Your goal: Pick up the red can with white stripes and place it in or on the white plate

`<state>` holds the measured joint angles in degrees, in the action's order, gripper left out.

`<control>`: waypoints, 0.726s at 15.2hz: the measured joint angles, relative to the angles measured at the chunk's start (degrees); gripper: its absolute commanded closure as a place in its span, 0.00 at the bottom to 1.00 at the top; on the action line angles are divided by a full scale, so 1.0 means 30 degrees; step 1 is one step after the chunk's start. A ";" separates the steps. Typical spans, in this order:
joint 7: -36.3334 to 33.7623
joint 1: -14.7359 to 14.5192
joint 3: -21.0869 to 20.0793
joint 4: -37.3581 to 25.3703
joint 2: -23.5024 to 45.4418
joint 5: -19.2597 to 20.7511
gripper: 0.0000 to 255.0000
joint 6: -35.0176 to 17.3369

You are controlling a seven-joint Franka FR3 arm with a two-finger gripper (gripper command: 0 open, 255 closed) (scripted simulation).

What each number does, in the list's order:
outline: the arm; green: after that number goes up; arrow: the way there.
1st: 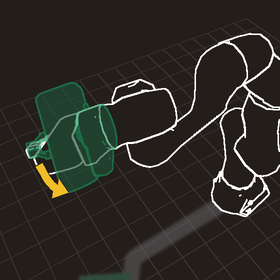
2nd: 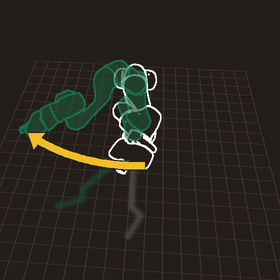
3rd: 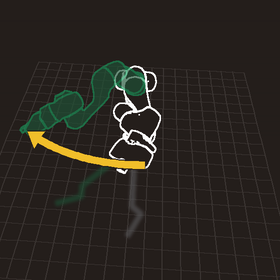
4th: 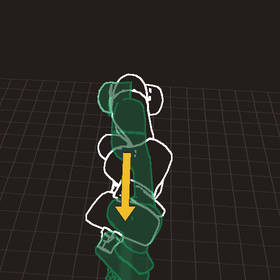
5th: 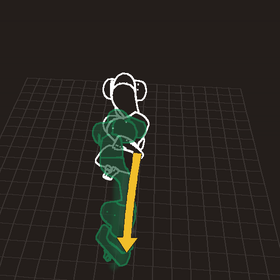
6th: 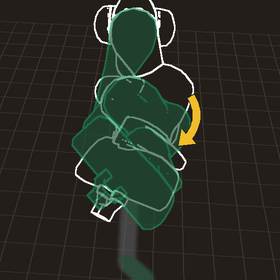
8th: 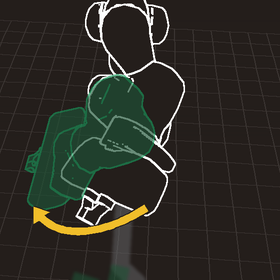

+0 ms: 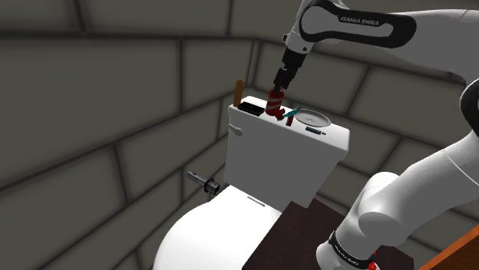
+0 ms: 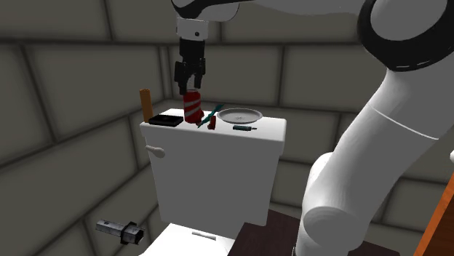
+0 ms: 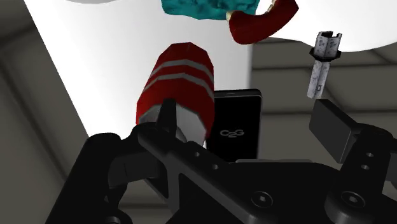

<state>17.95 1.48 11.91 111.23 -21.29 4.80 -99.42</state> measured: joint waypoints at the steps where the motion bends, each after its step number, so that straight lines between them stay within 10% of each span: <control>1: 0.0416 0.0054 0.0344 -0.0907 0.0778 -0.0156 0.00 0.0184; 11: 0.1647 0.0290 0.1363 -0.1861 0.3229 -0.0787 0.00 -0.1030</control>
<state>22.89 2.35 16.00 105.64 -11.60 2.44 -102.51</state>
